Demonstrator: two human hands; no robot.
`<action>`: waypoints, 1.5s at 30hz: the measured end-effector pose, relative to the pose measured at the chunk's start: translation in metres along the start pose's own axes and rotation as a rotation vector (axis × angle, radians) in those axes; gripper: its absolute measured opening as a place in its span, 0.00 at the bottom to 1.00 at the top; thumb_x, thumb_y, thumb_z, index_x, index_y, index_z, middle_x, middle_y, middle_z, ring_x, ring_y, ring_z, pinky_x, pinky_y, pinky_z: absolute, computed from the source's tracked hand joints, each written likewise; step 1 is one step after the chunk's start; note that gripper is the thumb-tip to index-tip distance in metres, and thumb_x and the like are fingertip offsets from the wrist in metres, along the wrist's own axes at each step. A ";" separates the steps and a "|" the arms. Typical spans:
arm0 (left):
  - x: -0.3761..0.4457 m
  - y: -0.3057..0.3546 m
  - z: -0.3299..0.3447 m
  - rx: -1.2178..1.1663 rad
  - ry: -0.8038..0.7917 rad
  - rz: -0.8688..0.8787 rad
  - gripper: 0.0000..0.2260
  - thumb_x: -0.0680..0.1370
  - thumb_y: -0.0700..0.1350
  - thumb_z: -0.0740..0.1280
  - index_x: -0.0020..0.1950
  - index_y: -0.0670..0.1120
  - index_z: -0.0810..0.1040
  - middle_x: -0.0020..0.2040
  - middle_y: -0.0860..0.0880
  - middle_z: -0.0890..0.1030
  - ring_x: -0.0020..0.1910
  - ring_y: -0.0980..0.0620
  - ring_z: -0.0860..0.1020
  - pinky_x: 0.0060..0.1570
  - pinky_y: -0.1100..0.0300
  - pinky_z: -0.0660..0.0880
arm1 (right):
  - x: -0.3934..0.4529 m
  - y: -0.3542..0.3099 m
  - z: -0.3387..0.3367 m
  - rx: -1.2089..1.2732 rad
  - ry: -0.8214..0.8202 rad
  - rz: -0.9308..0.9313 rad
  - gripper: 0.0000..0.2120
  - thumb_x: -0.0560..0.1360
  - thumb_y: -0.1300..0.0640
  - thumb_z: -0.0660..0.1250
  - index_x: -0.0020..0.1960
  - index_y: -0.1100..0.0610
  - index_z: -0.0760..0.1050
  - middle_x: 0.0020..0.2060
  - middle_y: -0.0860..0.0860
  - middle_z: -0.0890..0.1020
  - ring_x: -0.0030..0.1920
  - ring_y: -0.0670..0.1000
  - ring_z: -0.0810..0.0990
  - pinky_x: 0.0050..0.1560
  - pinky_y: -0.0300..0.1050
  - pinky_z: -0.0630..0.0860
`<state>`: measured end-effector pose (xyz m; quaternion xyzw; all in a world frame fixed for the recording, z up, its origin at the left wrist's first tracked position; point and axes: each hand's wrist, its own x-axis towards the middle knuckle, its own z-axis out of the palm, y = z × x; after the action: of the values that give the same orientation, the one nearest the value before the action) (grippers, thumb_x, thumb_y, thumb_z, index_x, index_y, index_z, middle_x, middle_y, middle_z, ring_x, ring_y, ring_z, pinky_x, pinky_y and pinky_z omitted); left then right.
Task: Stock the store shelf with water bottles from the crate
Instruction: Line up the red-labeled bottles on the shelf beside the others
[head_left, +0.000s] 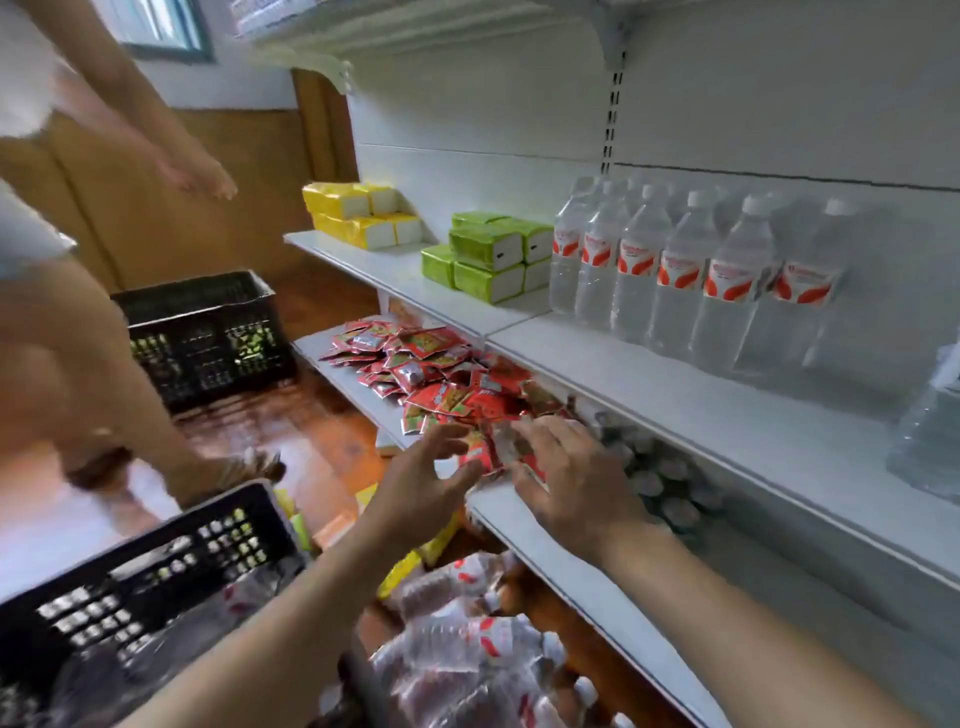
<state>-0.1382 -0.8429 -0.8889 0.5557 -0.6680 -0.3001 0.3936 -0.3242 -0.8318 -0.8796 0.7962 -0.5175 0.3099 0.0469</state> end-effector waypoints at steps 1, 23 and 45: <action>-0.014 -0.009 -0.020 0.025 0.012 -0.045 0.16 0.77 0.45 0.72 0.65 0.47 0.77 0.54 0.51 0.83 0.55 0.54 0.80 0.56 0.57 0.76 | -0.002 -0.019 0.010 0.032 -0.026 -0.034 0.20 0.75 0.47 0.60 0.58 0.58 0.79 0.51 0.55 0.82 0.51 0.60 0.80 0.50 0.54 0.81; -0.188 -0.333 -0.153 0.328 -0.128 -0.819 0.13 0.78 0.49 0.65 0.61 0.46 0.76 0.59 0.45 0.82 0.58 0.43 0.80 0.54 0.56 0.75 | -0.083 -0.247 0.336 -0.019 -0.975 -0.237 0.31 0.81 0.47 0.63 0.78 0.56 0.55 0.74 0.54 0.64 0.74 0.56 0.61 0.71 0.52 0.66; -0.192 -0.398 -0.108 0.848 -0.365 -0.677 0.20 0.76 0.44 0.67 0.67 0.45 0.68 0.65 0.47 0.73 0.72 0.42 0.61 0.50 0.51 0.75 | -0.097 -0.249 0.420 -0.232 -1.077 -0.412 0.26 0.69 0.41 0.70 0.61 0.53 0.71 0.54 0.51 0.80 0.56 0.56 0.76 0.53 0.52 0.69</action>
<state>0.1696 -0.7311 -1.2046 0.7873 -0.5718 -0.2061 -0.1037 0.0487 -0.8061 -1.2084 0.9154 -0.3333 -0.2125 -0.0766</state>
